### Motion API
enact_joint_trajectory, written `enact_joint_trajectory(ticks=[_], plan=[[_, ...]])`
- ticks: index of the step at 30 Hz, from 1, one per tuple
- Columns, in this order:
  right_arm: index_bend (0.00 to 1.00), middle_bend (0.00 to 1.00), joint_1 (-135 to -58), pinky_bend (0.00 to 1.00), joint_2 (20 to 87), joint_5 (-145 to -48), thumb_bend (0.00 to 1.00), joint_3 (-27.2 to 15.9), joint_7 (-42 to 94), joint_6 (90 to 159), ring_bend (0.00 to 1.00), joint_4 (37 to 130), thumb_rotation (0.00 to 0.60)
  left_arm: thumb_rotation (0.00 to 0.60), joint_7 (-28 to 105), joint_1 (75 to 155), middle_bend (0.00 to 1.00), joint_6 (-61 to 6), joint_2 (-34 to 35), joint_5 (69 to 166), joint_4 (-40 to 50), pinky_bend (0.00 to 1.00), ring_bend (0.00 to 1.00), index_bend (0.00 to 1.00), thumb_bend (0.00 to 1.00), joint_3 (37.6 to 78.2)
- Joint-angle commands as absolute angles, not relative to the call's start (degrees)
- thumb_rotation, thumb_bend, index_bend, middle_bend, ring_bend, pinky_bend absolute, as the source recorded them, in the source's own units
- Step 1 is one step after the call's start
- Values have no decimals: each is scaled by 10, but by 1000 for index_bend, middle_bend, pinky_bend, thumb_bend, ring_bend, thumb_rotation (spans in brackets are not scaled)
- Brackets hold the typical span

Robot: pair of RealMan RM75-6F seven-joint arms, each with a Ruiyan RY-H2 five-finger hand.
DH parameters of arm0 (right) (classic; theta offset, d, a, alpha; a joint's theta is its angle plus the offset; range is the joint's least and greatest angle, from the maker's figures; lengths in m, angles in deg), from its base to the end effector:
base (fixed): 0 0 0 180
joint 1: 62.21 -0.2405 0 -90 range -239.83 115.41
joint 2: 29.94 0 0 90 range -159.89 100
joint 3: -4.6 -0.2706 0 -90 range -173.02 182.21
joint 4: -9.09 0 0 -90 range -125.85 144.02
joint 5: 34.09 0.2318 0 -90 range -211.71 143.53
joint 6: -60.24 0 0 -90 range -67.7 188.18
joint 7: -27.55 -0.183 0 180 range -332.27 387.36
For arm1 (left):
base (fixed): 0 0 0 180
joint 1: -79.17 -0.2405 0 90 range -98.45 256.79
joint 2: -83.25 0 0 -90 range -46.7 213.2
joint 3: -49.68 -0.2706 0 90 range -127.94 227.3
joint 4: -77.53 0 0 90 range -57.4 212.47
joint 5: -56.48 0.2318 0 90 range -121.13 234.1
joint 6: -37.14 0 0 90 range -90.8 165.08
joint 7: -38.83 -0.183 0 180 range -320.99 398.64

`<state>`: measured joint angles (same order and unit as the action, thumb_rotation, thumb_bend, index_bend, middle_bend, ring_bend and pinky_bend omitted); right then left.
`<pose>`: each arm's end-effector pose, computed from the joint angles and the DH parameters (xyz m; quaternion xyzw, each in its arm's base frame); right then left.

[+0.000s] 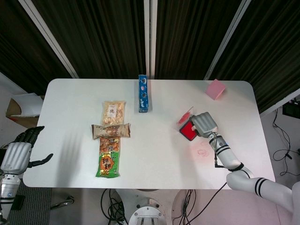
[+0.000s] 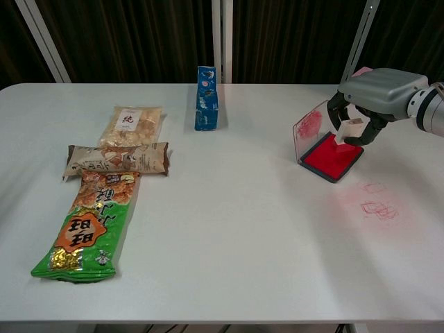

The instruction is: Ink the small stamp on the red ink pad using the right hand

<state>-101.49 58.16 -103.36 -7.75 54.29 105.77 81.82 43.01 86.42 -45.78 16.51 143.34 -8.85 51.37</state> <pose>-0.2136 -0.4200 -0.0416 0.7916 -0.2909 0.2582 0.4714 -0.3435 0.2339 0.1300 -0.6120 -0.3934 -0.3902 0.5644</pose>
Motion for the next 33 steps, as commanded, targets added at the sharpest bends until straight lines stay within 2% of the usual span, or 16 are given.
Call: enact_joint_trajectory(ticks=[1,24,28,33], plan=[[574,533,-1025,1000,598,-1021,336,-74,553,1058,835,799,600,429,431,865,132,-456,164,1432,-87,205,118,108,169,514],[577,535,-1060,1000,655,-971,348,-42,567,1033,835,718,600,429,441,864,132,-453,161,1427,-76,205,118,109,169,513],[576,536,-1061,1000,648,-976,349,-46,551,1044,835,729,600,430,441,864,132,-454,161,1427,-76,205,118,108,169,513],[577,536,-1055,1000,610,-990,350,-54,537,1075,835,781,600,431,441,865,132,-453,161,1428,-77,205,118,109,169,513]])
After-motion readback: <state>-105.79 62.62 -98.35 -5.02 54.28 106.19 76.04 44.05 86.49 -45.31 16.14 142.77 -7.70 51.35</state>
